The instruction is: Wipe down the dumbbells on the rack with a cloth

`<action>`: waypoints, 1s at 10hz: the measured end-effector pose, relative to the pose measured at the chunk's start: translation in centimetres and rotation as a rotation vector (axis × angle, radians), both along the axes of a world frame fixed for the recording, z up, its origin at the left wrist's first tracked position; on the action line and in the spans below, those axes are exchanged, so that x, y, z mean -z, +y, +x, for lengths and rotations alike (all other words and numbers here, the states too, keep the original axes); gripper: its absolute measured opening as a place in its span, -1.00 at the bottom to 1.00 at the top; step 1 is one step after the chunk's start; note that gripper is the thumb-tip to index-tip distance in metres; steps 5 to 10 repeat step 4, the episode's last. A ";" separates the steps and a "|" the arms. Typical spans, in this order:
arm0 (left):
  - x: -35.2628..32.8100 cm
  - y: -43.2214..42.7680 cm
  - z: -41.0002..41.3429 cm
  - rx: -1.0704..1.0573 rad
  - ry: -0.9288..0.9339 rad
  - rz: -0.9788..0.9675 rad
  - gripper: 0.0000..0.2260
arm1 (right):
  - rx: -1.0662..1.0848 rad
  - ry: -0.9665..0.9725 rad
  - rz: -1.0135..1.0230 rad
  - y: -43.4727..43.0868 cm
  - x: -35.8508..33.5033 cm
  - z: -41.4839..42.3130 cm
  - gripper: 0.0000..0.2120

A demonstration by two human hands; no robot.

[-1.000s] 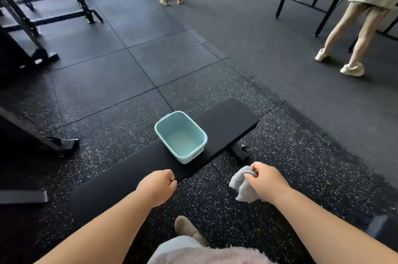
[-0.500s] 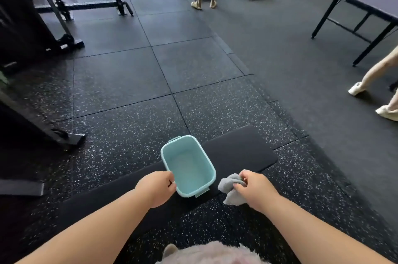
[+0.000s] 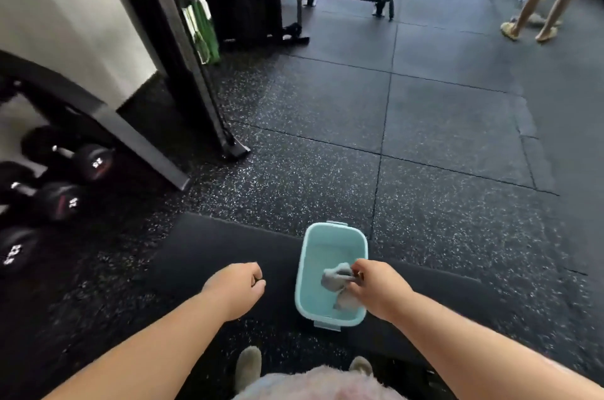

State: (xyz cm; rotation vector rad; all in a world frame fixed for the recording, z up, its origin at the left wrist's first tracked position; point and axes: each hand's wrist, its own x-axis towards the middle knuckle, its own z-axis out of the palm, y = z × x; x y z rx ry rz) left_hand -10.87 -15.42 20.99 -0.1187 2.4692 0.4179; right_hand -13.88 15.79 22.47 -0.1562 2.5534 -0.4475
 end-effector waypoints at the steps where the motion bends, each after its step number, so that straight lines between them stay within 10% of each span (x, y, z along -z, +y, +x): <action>1: 0.2 1.3 2.5 -0.158 0.010 0.010 -0.78 | -0.146 -0.026 0.013 0.4 0.3 -2.6 -0.86; 10: -1.3 6.3 8.5 -0.465 0.099 0.059 -0.80 | -0.358 -0.063 0.125 -0.2 -0.3 -4.1 -0.65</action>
